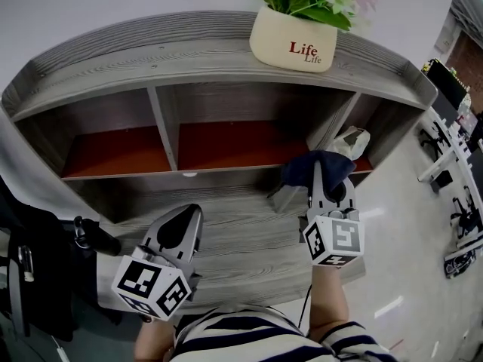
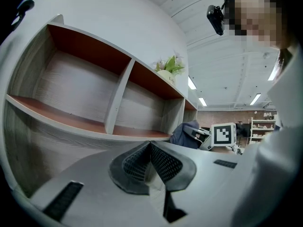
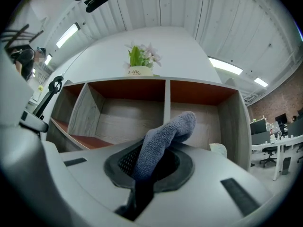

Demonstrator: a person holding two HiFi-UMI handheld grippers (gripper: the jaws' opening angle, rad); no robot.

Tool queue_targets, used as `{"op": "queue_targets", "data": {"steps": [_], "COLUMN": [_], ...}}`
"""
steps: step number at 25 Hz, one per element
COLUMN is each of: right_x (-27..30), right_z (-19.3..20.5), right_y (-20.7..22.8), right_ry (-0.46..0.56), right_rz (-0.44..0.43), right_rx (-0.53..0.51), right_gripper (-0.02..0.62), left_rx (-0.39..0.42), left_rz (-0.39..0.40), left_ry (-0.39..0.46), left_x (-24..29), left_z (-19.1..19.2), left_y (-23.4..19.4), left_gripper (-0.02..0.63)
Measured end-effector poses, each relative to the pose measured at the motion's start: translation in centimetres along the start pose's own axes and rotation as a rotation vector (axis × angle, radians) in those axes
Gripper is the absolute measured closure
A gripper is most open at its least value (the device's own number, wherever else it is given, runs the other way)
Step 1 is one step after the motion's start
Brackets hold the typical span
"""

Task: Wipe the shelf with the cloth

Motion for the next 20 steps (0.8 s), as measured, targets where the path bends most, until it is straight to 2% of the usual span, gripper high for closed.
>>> {"op": "queue_targets", "data": {"steps": [4,11,20], "right_x": [-0.3,-0.5,-0.4], "right_z": [-1.4,-3.0,-2.4], "right_y": [-2.6,-8.9,-19.0], "right_ry": [0.031,0.058,0.059], "right_rz": [-0.090,-0.302,-0.571], "right_rx": [0.004,-0.011,-0.018], "right_gripper": [0.551,0.551,0.551], "left_rx": [-0.004,-0.008,-0.022], "left_rz": [-0.022,-0.096,-0.207], "left_ry": [0.004,0.037,0.068], "left_x": [-0.5,-2.0,-5.0], "left_z": [0.1,-0.4,-0.5], "left_y": [-0.4,-1.8,-4.1], "left_gripper": [0.590,0.590,0.591]}}
Point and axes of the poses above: the fingertips, and each gripper's own axes: x forward along the fingers, y to its right, z out of its underside, the point moved 2 cm from there along -x, backward along the fingers, and after that the axes turned 1 degree about -y, right-handed, at the moved point
